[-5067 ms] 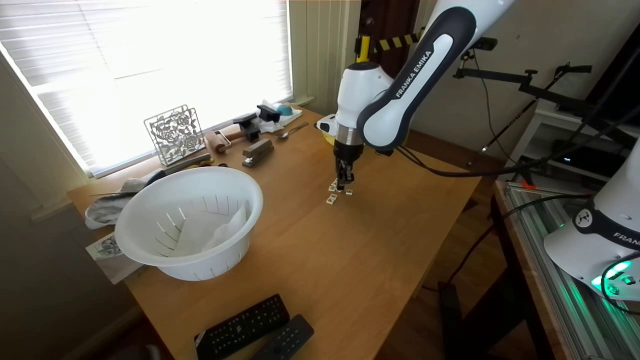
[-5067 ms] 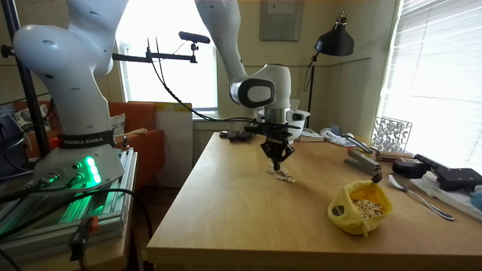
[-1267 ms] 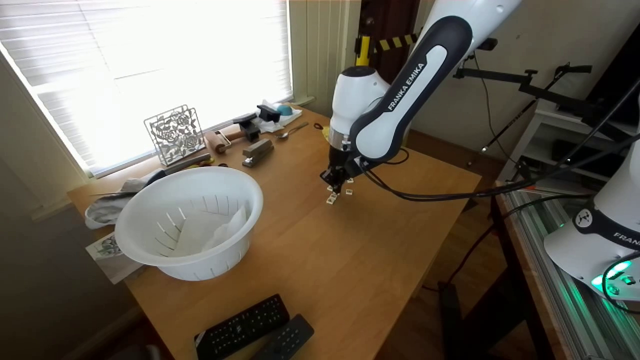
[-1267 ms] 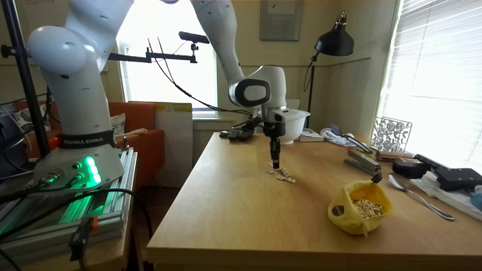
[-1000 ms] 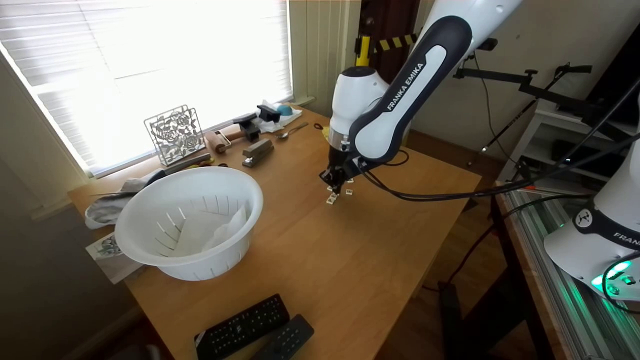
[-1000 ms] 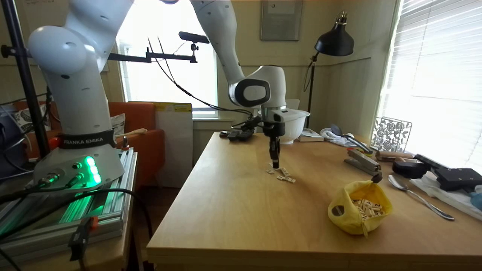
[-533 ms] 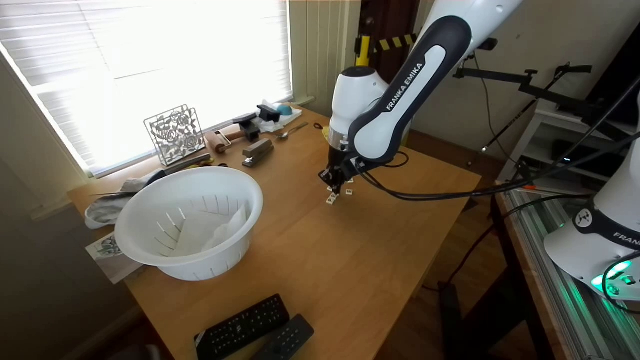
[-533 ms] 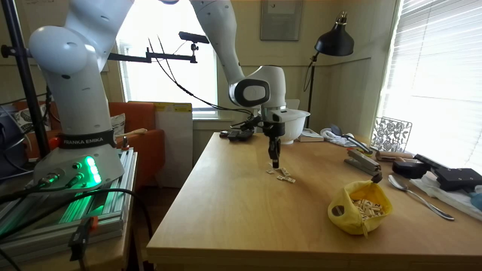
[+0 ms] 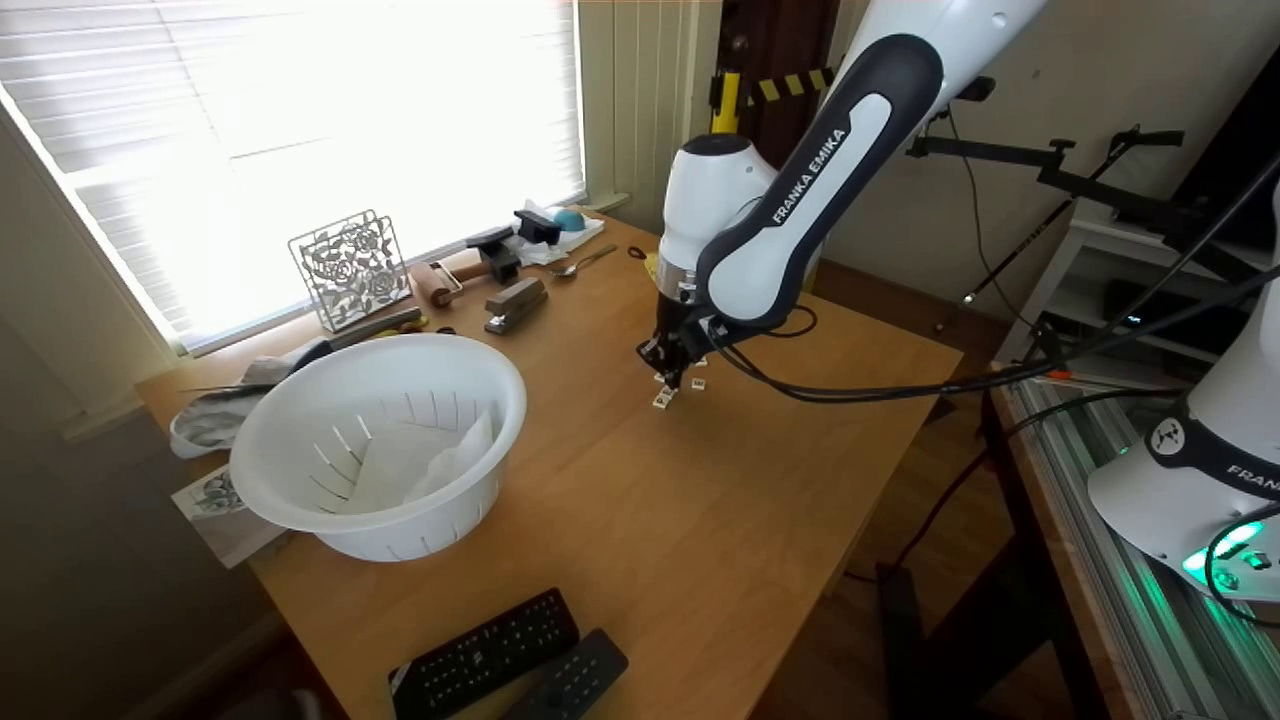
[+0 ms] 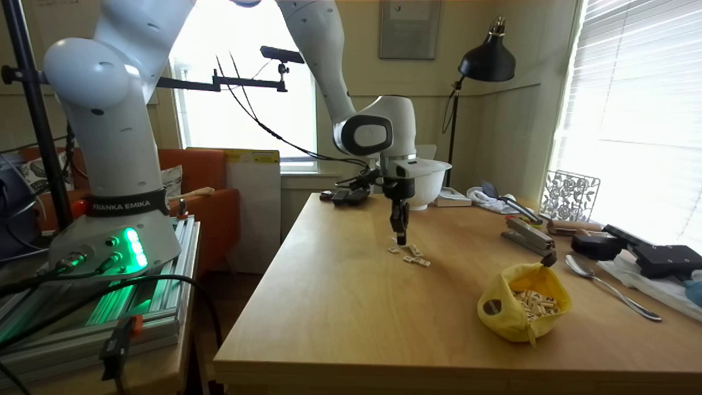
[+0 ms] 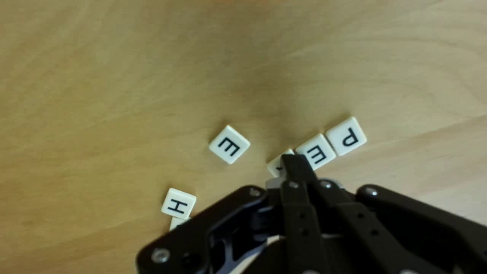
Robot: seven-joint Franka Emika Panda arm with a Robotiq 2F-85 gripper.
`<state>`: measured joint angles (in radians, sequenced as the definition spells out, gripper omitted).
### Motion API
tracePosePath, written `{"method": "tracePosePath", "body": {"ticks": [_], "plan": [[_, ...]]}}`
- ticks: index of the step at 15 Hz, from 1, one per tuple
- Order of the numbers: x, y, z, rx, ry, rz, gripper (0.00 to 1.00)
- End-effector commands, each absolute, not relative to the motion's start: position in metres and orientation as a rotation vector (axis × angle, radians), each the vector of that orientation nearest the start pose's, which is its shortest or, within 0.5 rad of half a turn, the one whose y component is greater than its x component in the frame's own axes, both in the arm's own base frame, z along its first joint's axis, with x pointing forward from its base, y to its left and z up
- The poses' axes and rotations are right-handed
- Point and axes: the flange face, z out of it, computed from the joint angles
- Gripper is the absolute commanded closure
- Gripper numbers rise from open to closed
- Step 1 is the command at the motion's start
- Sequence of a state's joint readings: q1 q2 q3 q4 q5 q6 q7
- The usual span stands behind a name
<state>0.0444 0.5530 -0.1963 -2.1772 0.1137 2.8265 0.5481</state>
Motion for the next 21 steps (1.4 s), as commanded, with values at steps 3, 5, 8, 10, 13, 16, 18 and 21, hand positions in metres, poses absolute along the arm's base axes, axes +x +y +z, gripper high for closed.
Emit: {"method": "tracePosePath", "body": {"ticks": [3,5,8,10,13,16,18,21], "plan": [[0.557,-0.089,0.142,-2.926,1.217,-0.199,1.0],[0.557,-0.089,0.146,-2.931,1.209,-0.209,1.0],[0.557,-0.089,0.151,-2.935,1.201,-0.221,1.0],[0.557,-0.09,0.155,-2.939,1.193,-0.23,1.0],[0.557,-0.095,0.163,-2.935,1.2,-0.243,1.0],[0.557,-0.101,0.174,-2.922,1.21,-0.251,1.0],[0.557,-0.107,0.18,-2.918,1.206,-0.259,1.0],[0.559,-0.114,0.187,-2.915,1.157,-0.264,1.0]]}}
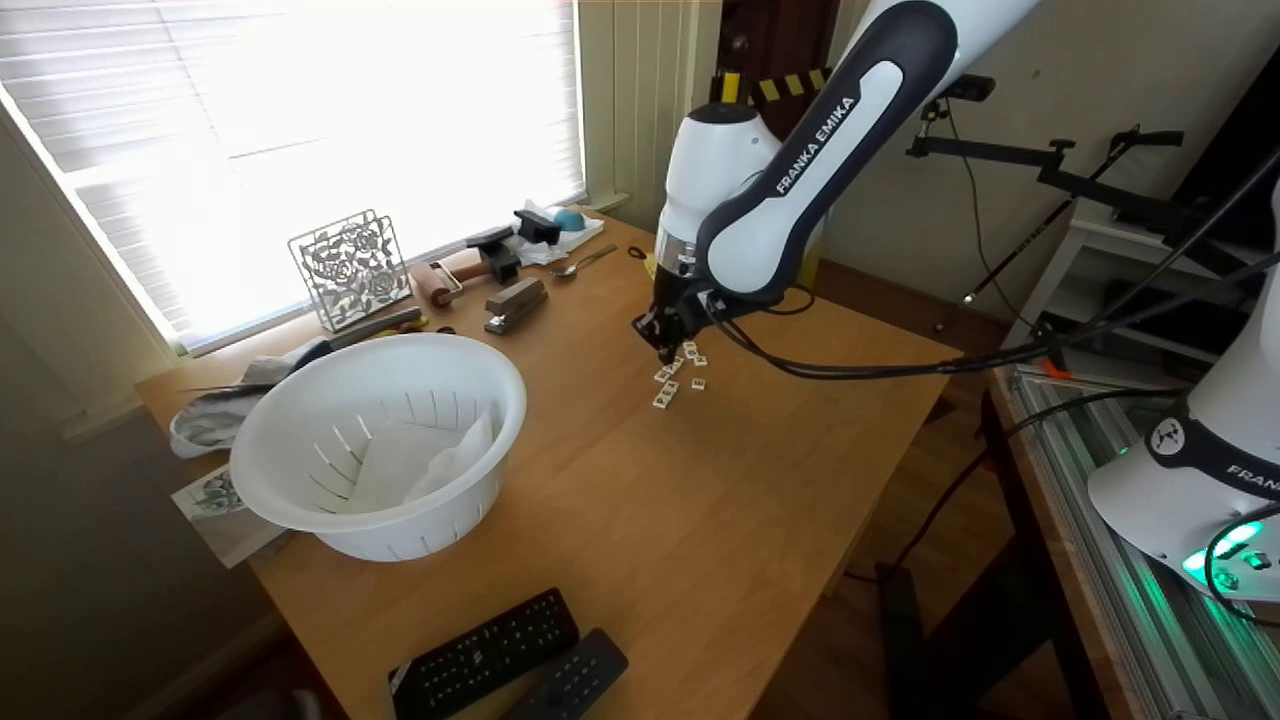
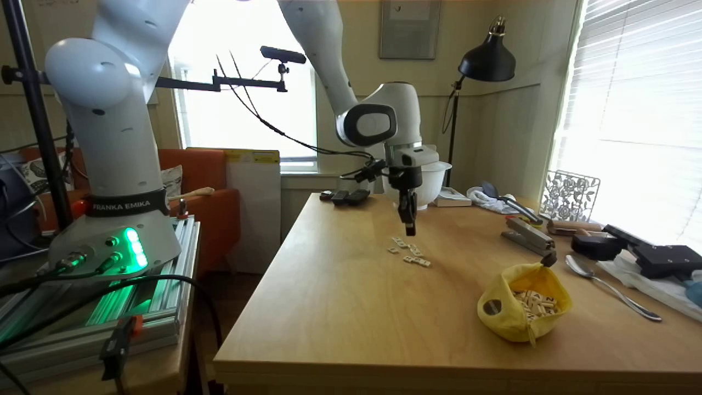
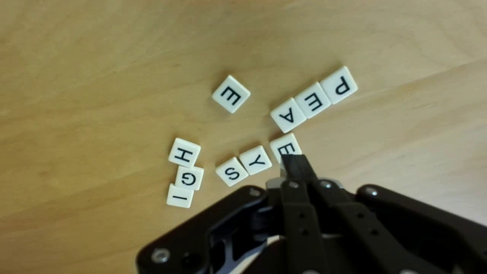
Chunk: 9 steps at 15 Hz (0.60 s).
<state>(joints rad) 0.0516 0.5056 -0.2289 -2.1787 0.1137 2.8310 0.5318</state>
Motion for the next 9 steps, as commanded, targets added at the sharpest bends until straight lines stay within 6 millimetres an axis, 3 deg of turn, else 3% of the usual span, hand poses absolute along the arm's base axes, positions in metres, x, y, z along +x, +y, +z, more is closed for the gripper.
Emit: {"method": "tracePosePath", "body": {"ticks": [1,9], "plan": [[0.559,-0.117,0.188,-2.927,1.121,-0.271,1.0],[0.559,-0.143,0.181,-3.005,0.944,-0.263,1.0]]}}
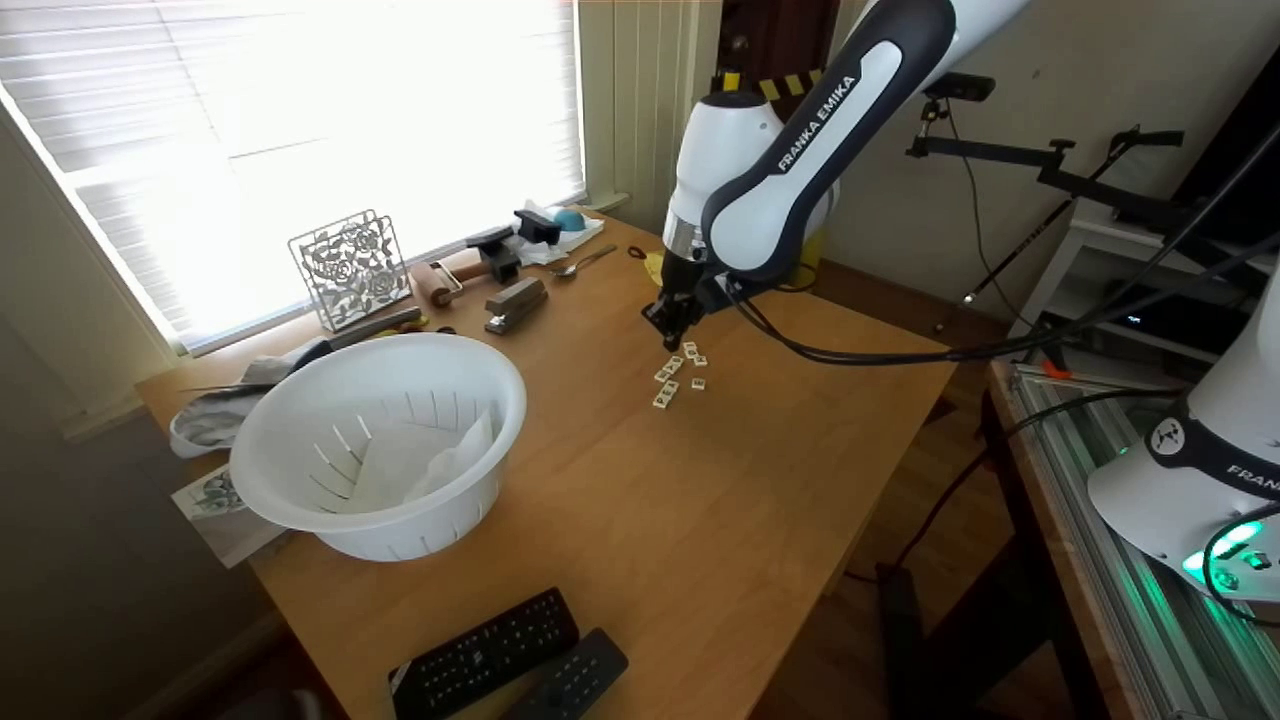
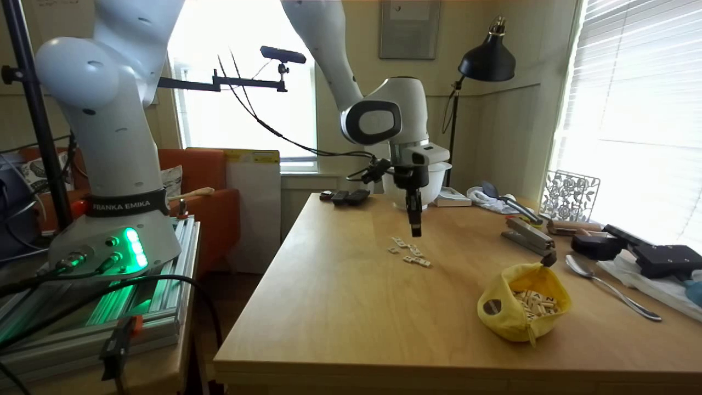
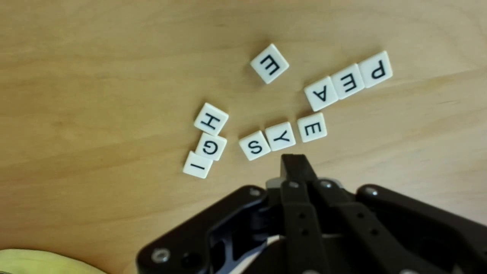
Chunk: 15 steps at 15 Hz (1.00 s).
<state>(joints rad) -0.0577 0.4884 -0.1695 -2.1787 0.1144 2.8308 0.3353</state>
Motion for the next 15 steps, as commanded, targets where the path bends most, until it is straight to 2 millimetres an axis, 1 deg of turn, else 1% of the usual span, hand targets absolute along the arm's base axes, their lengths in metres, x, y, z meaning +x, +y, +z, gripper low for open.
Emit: {"method": "tracePosePath", "body": {"ticks": [1,4,9,12,15], "plan": [[0.559,-0.147,0.179,-3.015,0.927,-0.262,1.0],[0.557,-0.153,0.172,-3.033,0.897,-0.252,1.0],[0.553,-0.158,0.156,-3.062,0.828,-0.231,1.0],[0.556,-0.16,0.151,-3.061,0.803,-0.256,1.0],[0.561,-0.161,0.15,-3.051,0.784,-0.316,1.0]]}}
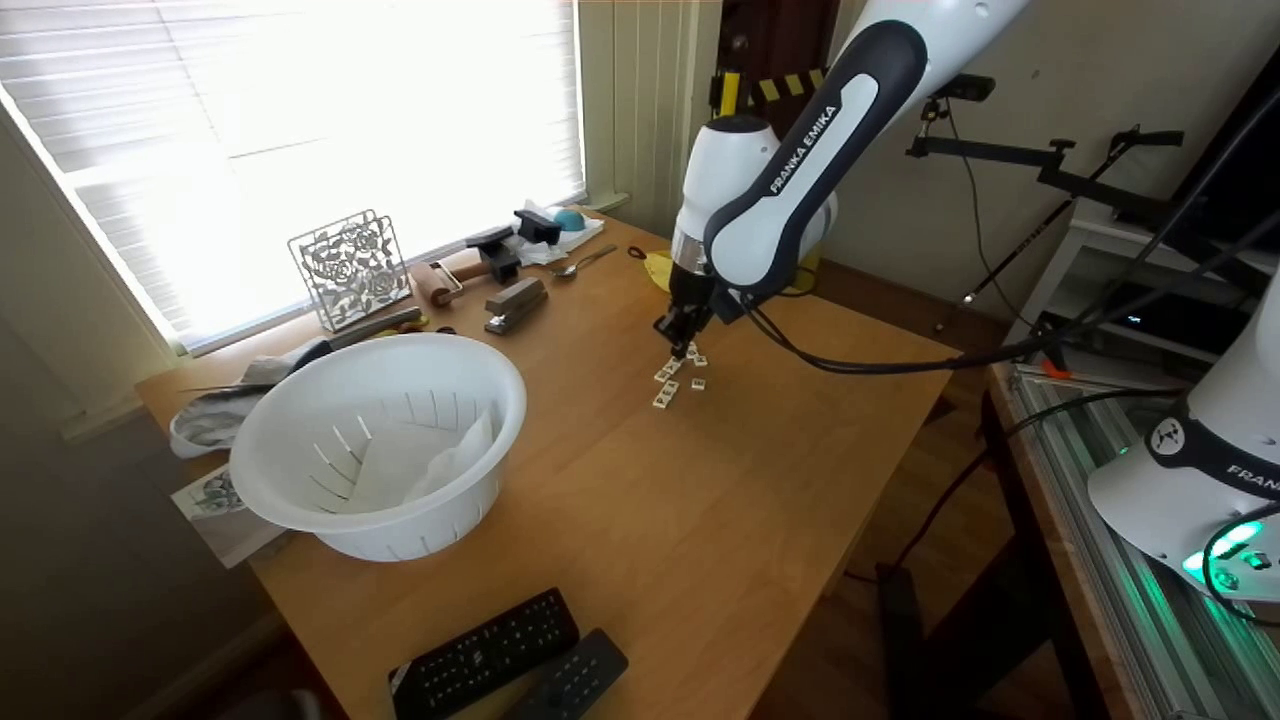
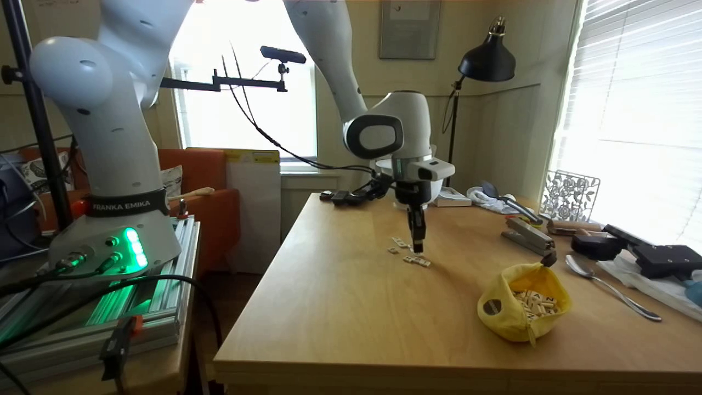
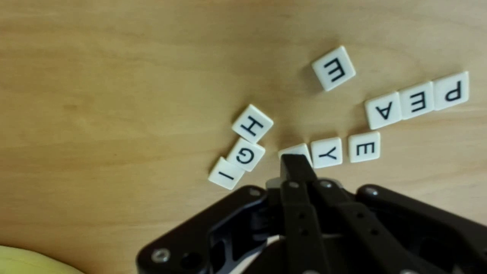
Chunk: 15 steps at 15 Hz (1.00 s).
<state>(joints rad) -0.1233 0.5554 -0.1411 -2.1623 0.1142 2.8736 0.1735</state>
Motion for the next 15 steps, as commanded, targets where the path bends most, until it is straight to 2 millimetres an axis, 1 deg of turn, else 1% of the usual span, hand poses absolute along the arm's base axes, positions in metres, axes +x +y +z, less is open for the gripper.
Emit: {"method": "tracePosePath", "body": {"ticks": [1,7,15], "plan": [[0.563,-0.16,0.15,-3.048,0.776,-0.327,1.0],[0.562,-0.16,0.141,-3.056,0.731,-0.309,1.0],[0.549,-0.158,0.143,-3.072,0.693,-0.281,1.0]]}}
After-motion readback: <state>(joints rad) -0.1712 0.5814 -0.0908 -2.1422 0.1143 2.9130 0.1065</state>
